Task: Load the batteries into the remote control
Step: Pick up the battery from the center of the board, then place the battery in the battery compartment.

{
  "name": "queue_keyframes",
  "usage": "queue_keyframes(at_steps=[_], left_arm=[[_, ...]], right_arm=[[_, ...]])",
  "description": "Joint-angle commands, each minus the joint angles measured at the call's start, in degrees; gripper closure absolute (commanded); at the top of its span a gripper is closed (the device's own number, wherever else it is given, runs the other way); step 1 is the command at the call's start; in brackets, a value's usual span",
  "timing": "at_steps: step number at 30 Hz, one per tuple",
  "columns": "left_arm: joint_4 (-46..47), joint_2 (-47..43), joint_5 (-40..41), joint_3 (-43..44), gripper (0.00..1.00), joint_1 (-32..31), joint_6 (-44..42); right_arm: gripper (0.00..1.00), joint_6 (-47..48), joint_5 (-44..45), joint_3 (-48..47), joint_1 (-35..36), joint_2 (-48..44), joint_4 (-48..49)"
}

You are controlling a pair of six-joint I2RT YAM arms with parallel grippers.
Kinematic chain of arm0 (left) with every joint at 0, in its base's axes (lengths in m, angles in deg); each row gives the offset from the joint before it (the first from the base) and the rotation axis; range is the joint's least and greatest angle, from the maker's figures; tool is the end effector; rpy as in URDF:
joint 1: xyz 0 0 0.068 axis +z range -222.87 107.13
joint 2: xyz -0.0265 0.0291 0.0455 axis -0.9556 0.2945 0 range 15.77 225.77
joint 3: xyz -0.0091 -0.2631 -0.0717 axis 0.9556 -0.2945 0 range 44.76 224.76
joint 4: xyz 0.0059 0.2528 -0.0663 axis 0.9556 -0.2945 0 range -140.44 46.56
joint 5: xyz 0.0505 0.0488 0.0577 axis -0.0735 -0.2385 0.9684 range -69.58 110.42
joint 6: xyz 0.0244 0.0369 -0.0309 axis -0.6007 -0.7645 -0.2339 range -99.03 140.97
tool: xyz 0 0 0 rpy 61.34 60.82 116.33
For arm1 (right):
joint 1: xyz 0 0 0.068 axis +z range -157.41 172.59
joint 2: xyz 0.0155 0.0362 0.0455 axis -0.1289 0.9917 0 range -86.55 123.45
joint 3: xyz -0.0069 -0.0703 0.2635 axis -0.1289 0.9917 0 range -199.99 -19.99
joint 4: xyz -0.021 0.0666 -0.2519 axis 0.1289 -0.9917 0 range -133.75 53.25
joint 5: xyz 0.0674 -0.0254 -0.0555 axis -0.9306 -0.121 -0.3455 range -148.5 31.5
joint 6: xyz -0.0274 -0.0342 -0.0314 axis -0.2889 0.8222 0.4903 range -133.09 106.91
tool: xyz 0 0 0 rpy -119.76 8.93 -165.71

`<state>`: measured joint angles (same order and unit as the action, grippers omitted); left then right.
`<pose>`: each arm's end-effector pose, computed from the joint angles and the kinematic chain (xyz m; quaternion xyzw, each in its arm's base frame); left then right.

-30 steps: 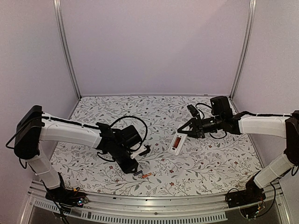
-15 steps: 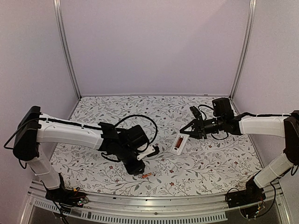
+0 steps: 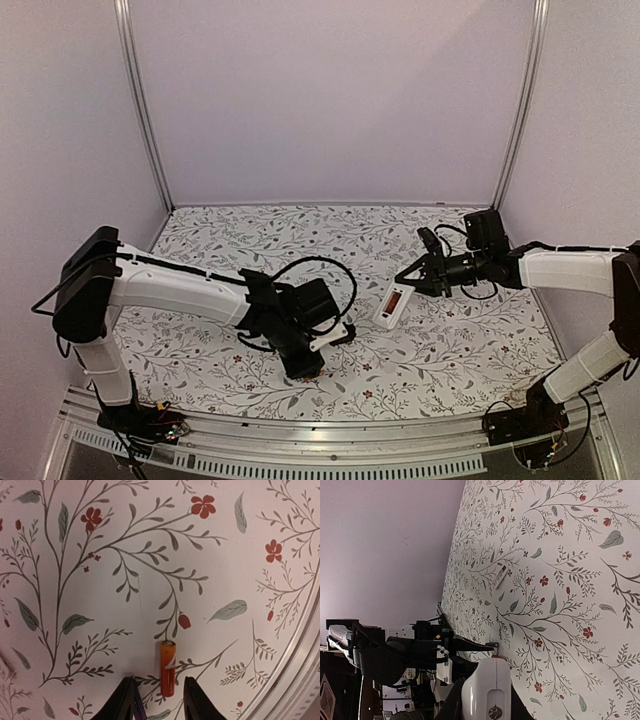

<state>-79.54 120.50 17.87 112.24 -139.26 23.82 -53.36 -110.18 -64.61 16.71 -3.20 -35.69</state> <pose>0.1387 -0.3212 0.1633 0.5235 0.8393 -0.1004 0.1066 0.2571 0.1456 0.2105 -0.0769 0.8268 0.5425 0.1275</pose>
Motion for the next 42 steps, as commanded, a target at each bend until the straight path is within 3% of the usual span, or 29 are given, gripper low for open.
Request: queue_keyframes(at_steps=[1,14,24,35,42], left_arm=[[-1.0,1.9,0.5,1.5,0.65,-1.3,-1.4],[-2.1,5.5,1.8,2.0,0.79,-3.3,-1.3],[-3.4,4.4,2.4,2.8,0.98,-4.4,0.7],[-8.5,-4.3,-10.0,12.3,1.00,1.4,15.2],[-12.4,-3.2,-10.9,19.3,1.00,2.4,24.5]], right_arm=[[1.00,1.7,-1.3,0.8,-0.8,-1.8,-2.5],[1.00,3.2,-1.3,0.8,-1.6,-1.7,-4.1],[1.00,3.2,0.3,1.5,-1.6,-1.1,-4.2],[1.00,-5.1,4.1,3.5,2.7,0.5,6.0],[1.00,-10.4,7.1,3.5,7.1,2.7,10.6]])
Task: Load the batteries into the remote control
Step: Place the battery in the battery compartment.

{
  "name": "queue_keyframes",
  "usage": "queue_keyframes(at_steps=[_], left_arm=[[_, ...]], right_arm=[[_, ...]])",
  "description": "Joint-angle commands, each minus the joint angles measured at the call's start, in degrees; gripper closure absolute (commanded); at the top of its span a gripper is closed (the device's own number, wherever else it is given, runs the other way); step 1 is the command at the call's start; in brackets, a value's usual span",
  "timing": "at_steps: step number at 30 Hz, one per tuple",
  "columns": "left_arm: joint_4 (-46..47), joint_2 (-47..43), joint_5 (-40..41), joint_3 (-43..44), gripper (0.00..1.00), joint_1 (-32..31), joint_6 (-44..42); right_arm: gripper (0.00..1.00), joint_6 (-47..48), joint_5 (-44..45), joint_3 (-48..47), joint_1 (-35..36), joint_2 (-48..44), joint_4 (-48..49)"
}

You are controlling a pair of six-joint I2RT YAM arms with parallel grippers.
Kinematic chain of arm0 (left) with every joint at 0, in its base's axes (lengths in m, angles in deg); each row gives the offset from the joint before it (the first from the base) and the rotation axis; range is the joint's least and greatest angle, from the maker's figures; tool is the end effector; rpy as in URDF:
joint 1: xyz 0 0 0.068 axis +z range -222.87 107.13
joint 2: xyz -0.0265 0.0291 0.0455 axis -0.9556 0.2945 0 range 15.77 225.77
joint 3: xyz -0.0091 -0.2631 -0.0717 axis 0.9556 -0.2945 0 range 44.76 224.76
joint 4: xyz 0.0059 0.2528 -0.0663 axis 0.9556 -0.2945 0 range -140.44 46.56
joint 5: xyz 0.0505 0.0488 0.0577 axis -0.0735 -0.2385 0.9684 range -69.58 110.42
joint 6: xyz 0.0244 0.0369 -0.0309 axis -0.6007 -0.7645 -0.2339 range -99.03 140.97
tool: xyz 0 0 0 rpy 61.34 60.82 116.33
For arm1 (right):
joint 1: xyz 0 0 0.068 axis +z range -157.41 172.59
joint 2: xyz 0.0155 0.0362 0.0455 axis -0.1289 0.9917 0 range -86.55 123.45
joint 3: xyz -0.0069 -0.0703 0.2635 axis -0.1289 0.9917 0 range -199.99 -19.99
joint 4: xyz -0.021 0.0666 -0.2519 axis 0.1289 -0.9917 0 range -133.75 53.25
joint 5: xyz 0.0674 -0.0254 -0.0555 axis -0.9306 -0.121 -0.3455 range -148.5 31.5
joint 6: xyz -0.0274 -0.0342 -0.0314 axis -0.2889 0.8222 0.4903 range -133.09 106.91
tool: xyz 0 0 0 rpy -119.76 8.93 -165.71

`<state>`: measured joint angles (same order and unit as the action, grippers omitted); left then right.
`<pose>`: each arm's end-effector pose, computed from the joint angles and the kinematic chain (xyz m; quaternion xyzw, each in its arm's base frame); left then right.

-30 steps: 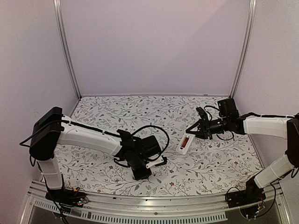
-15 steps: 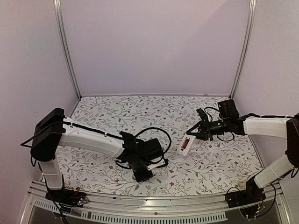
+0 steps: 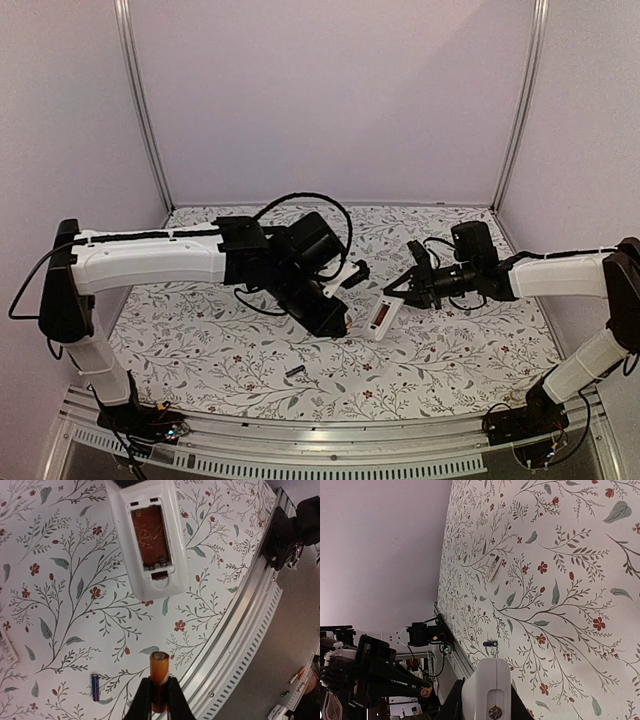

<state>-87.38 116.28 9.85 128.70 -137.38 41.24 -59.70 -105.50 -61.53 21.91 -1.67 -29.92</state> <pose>0.1550 -0.3402 0.2658 0.3843 0.8833 -0.2367 0.1271 0.2444 0.1670 0.1934 -0.0543 0.8366 0.5346 0.1064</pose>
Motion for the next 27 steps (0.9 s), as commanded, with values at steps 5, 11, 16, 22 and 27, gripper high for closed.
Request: queue_keyframes(at_steps=[5,11,16,22,27], left_arm=[[-6.2,2.2,-2.3,5.1,1.00,0.9,9.4],[-6.7,3.5,-3.0,6.0,1.00,1.9,12.1],[-6.9,4.9,-2.6,6.5,1.00,2.4,12.2],[-7.7,6.7,-3.6,7.3,1.00,3.4,12.9],[-8.0,7.4,-4.4,6.9,1.00,4.6,14.0]], right_arm=[[1.00,-6.3,3.1,0.4,4.0,3.2,8.2],[1.00,-11.2,4.4,0.8,7.2,6.5,14.4],[1.00,-14.3,4.8,1.0,9.6,8.2,18.5],[1.00,-17.0,4.7,1.5,11.2,9.9,23.0],[1.00,-17.9,4.8,1.5,11.7,10.0,24.1]])
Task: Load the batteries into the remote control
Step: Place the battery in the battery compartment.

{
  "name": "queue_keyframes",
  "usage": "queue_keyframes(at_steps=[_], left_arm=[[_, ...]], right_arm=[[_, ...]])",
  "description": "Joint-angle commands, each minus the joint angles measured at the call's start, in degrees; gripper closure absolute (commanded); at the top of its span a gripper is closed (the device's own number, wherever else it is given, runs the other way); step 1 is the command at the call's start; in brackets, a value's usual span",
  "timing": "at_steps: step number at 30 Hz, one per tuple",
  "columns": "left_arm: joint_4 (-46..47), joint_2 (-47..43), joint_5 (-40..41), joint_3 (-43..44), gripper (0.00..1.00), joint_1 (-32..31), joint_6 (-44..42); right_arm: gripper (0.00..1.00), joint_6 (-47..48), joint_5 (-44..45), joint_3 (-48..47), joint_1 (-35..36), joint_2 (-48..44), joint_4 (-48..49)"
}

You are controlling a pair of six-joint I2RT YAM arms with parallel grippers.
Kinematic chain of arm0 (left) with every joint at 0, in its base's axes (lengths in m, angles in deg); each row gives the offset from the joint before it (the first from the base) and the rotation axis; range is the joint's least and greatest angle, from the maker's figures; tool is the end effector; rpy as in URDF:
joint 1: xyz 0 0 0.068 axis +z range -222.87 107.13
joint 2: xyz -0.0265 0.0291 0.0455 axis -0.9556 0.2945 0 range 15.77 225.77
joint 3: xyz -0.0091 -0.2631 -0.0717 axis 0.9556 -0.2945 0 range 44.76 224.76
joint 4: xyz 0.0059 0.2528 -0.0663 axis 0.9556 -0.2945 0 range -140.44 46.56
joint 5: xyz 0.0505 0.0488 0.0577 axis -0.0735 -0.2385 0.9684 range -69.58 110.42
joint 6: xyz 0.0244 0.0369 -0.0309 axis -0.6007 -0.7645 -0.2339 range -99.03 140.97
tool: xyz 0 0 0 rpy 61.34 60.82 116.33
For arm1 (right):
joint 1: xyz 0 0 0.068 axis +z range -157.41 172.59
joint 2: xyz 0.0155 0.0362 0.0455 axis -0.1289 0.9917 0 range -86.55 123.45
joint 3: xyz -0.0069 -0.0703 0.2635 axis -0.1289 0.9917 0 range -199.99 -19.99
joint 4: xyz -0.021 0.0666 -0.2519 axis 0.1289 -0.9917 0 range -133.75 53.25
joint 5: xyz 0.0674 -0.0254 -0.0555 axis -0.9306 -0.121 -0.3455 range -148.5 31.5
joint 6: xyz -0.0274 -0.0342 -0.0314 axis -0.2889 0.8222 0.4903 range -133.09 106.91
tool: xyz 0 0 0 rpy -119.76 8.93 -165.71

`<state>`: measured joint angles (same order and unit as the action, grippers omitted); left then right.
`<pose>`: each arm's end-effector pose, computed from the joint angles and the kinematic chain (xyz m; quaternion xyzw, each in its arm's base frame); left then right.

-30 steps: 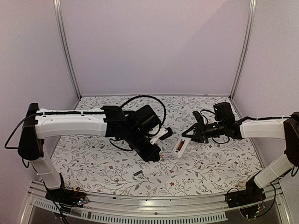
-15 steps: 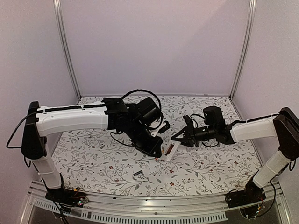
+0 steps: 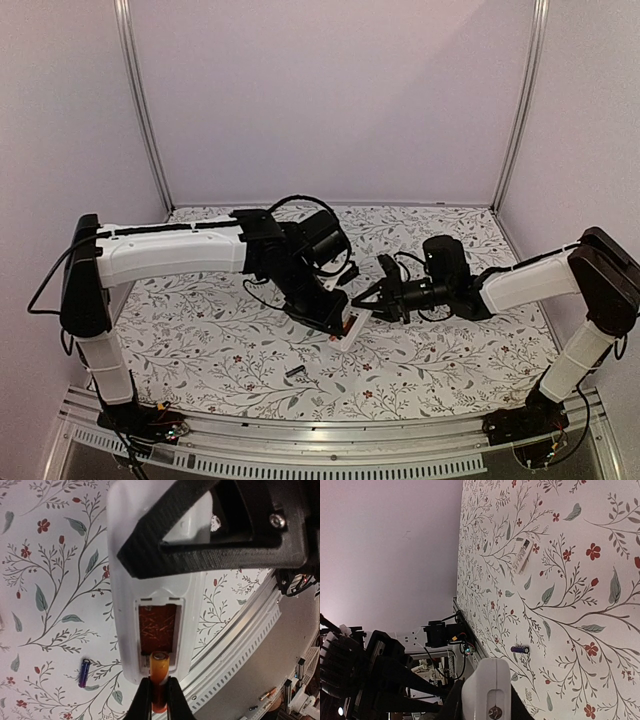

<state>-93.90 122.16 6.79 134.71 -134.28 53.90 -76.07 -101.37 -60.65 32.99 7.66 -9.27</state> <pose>0.1788 -0.3457 0.2551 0.2623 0.9371 -0.2249 0.0499 0.2305 0.2278 0.1713 -0.0351 0.8123 0.5789 0.0623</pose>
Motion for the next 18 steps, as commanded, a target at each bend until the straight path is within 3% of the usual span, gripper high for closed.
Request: queue_keyframes(at_steps=[1,18], left_arm=[[-1.6,1.7,-1.5,0.9,1.00,1.6,1.5],[-4.5,5.0,-0.2,3.8,1.00,2.1,0.8]], right_arm=[[1.00,-1.5,0.7,0.6,0.7,0.6,3.5],[1.00,-3.2,1.1,0.6,2.1,2.7,6.4]])
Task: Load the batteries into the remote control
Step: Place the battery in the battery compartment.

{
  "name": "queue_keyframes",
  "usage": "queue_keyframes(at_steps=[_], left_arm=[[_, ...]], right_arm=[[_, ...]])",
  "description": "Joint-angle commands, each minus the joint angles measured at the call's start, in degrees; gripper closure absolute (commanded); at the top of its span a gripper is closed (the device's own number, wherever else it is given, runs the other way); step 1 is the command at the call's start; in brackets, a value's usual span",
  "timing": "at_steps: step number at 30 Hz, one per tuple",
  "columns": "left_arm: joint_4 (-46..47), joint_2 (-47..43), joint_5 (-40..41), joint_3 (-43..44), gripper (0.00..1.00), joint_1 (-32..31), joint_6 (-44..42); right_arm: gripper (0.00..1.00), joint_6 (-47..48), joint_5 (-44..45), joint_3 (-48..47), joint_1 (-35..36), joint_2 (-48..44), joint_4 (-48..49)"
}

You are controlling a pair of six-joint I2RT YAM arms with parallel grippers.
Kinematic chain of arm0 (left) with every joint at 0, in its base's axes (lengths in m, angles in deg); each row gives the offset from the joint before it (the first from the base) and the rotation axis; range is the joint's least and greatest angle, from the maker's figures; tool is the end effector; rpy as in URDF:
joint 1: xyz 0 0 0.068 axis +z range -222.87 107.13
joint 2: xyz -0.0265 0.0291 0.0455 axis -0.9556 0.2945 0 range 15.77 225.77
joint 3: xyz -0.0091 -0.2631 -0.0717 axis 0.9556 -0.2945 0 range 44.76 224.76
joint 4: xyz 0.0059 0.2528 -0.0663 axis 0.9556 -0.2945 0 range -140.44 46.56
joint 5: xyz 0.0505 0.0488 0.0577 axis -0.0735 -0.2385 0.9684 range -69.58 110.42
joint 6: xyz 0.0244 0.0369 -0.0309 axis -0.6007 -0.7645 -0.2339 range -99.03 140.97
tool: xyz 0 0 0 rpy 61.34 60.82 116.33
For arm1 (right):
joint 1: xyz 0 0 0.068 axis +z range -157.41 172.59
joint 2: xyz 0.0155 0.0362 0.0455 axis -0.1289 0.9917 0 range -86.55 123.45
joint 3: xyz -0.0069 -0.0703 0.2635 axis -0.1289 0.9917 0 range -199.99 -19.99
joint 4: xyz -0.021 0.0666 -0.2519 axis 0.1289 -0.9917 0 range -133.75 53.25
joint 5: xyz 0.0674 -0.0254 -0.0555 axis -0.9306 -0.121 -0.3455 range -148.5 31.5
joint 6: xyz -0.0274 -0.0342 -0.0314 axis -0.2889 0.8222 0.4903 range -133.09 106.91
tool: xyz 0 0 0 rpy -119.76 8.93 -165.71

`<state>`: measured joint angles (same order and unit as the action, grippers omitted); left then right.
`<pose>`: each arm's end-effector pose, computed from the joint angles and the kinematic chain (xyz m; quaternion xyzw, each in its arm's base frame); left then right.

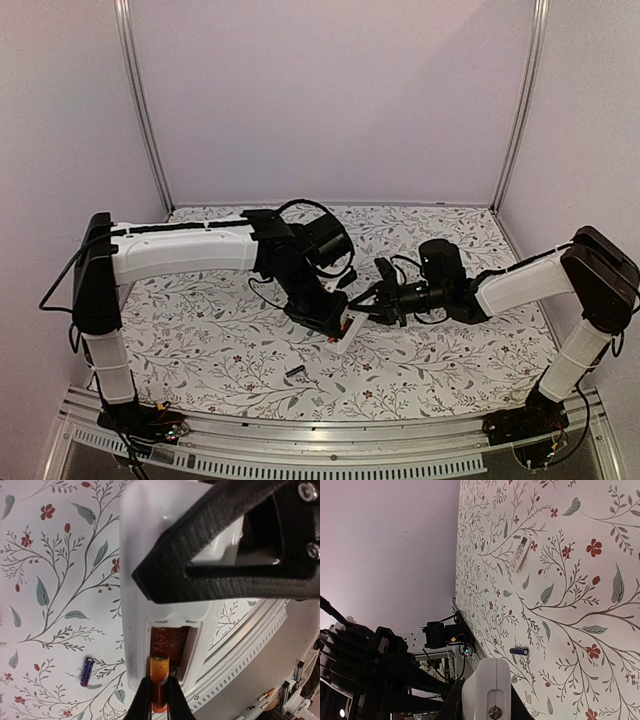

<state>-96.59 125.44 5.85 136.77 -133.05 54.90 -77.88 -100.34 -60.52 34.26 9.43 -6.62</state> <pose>0.1893 -0.3482 0.2425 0.2426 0.9477 -0.2062 0.0211 0.2284 0.2349 0.1653 -0.0290 0.8115 0.5808 0.0575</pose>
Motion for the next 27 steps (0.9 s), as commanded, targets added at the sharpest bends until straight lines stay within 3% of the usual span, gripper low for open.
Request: queue_keyframes(at_steps=[1,19,27], left_arm=[[-2.0,2.0,0.8,2.1,1.00,0.9,-0.3],[-7.1,4.7,4.6,5.4,0.95,0.9,-0.8],[-9.5,5.4,7.4,6.4,0.88,0.9,-0.7]], right_arm=[[1.00,-1.5,0.1,0.5,1.0,1.2,4.0],[1.00,-3.7,-0.3,1.3,1.4,2.2,7.6],[1.00,-3.8,-0.4,1.5,1.4,2.2,8.1]])
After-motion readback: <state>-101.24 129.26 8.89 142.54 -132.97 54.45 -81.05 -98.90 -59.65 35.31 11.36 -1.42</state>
